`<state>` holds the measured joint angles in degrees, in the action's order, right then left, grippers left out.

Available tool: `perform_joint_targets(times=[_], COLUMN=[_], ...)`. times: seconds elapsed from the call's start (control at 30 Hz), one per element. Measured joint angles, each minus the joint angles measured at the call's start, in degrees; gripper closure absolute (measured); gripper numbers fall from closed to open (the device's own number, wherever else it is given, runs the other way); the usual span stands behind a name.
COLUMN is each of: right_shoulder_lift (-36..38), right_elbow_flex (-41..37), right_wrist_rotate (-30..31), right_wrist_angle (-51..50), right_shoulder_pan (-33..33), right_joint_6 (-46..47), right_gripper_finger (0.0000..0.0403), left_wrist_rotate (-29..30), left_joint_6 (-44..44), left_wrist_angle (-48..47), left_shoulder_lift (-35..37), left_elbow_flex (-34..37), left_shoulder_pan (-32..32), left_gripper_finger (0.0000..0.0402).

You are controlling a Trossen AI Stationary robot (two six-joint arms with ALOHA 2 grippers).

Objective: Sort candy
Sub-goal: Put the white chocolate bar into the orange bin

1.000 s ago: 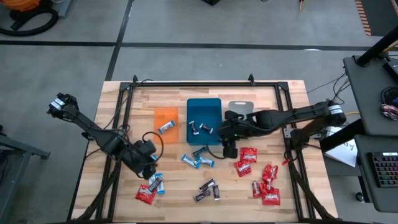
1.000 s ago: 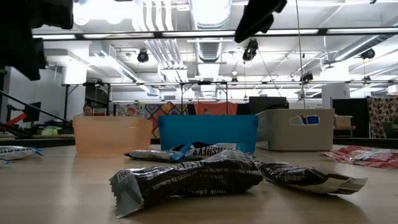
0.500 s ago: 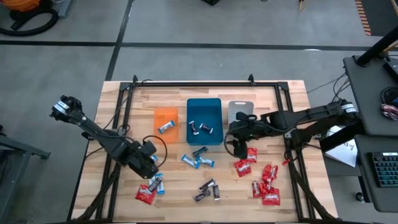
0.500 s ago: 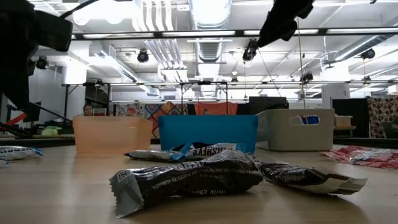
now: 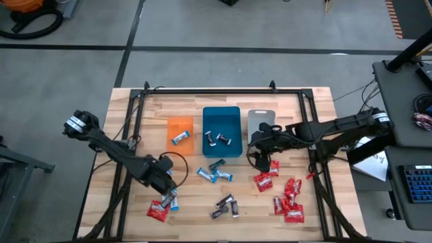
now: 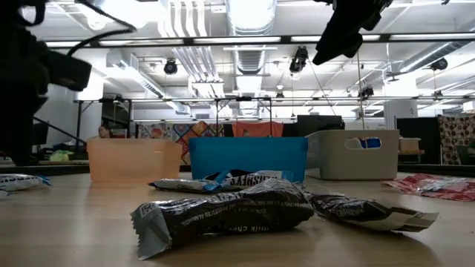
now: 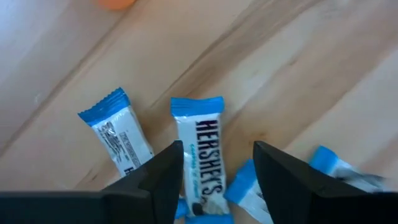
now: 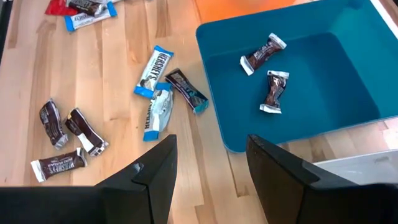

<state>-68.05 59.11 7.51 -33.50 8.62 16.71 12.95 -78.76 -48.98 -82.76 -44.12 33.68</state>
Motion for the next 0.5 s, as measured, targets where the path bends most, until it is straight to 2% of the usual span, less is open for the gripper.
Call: perform_joint_targets(times=[0.23, 0.5], right_shoulder_lift=[0.0, -0.2], right_elbow_flex=[1.2, 1.5], right_wrist_rotate=[0.0, 0.0], right_wrist_angle=[0.0, 1.1], right_shoulder_pan=[0.0, 0.0], right_joint_6=[0.3, 0.3], right_gripper_finger=[0.022, 0.022], left_wrist_rotate=[0.0, 0.2], left_joint_6=[0.3, 1.4], left_wrist_angle=[0.0, 0.5], left_shoulder_lift=[-5.7, -8.0], left_elbow_flex=[0.0, -0.2], left_shoulder_pan=[-0.3, -0.4], left_gripper_finger=[0.0216, 0.0247])
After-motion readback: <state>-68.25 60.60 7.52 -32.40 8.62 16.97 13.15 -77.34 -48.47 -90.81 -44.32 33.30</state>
